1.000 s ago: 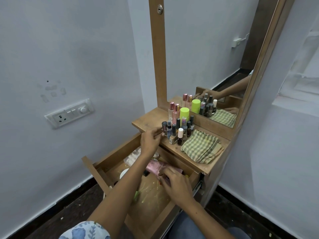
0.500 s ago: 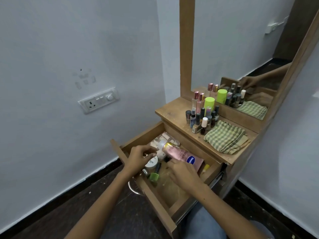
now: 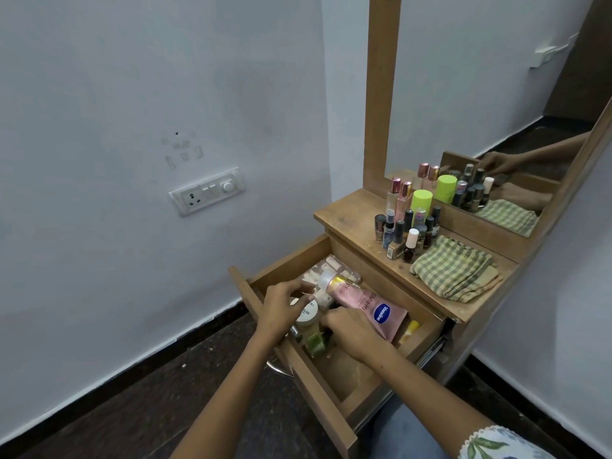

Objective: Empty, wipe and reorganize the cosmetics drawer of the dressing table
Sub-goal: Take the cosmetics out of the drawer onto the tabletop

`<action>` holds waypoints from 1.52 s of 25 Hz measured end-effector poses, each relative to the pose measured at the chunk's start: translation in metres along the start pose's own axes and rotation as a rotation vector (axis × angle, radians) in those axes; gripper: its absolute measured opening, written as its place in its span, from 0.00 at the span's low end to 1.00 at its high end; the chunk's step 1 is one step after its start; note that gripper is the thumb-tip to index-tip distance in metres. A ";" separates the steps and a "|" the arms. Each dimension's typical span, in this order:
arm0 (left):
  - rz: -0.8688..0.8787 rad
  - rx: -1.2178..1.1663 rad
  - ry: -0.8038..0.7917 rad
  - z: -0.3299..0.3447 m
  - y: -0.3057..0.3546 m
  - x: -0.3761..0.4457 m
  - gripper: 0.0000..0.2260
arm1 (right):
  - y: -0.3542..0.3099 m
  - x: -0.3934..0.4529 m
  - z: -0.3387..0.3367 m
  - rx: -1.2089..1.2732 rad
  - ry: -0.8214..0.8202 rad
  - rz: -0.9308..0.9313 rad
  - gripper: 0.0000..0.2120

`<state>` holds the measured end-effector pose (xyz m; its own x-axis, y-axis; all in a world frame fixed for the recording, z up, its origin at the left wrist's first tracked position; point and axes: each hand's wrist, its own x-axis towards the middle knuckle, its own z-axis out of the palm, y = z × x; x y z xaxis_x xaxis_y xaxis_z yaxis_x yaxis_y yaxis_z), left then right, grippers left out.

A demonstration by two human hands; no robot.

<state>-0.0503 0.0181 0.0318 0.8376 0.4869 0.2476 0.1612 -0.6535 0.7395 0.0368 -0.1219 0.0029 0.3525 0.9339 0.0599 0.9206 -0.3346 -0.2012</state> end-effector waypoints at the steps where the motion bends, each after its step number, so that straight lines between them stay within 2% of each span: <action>1: -0.009 -0.019 -0.032 -0.001 0.000 0.000 0.11 | 0.002 -0.001 -0.003 0.104 0.041 0.055 0.07; 5: -0.073 -0.162 -0.148 -0.009 0.000 0.003 0.16 | 0.008 0.005 -0.033 0.465 0.241 0.191 0.09; 7: -0.072 -0.242 -0.178 -0.014 0.000 0.005 0.17 | 0.010 0.010 -0.048 0.604 0.291 0.159 0.12; 10: -0.073 -0.339 -0.214 -0.016 -0.002 0.007 0.16 | 0.008 0.016 -0.057 0.625 0.341 0.079 0.14; 14: -0.095 -0.301 -0.256 -0.018 -0.011 0.012 0.20 | 0.003 0.017 -0.056 0.810 0.370 0.074 0.12; 16: -0.101 -0.246 -0.252 -0.021 -0.010 0.016 0.17 | -0.001 0.016 -0.051 0.916 0.390 0.143 0.14; 18: -0.084 -0.203 -0.154 -0.023 -0.007 0.020 0.12 | -0.003 0.016 -0.042 0.951 0.437 0.258 0.17; 21: -0.145 -0.259 0.054 -0.025 -0.013 0.029 0.11 | -0.003 0.017 -0.022 0.831 0.416 0.360 0.15; 25: -0.139 -0.261 0.102 -0.021 -0.022 0.032 0.11 | -0.019 0.020 -0.005 0.523 0.060 0.120 0.13; 29: -0.108 -0.214 0.125 -0.018 -0.021 0.029 0.14 | -0.033 0.030 0.002 0.128 -0.126 -0.048 0.16; 33: -0.066 -0.196 0.124 -0.016 -0.021 0.026 0.11 | -0.033 0.029 0.007 0.026 -0.152 -0.032 0.14; 38: -0.073 -0.158 0.100 -0.014 -0.020 0.027 0.11 | -0.024 0.017 0.009 0.006 -0.044 0.082 0.10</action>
<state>-0.0384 0.0528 0.0323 0.7691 0.5904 0.2448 0.1294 -0.5189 0.8450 0.0195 -0.0970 -0.0003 0.4187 0.9081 -0.0003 0.8879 -0.4094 -0.2097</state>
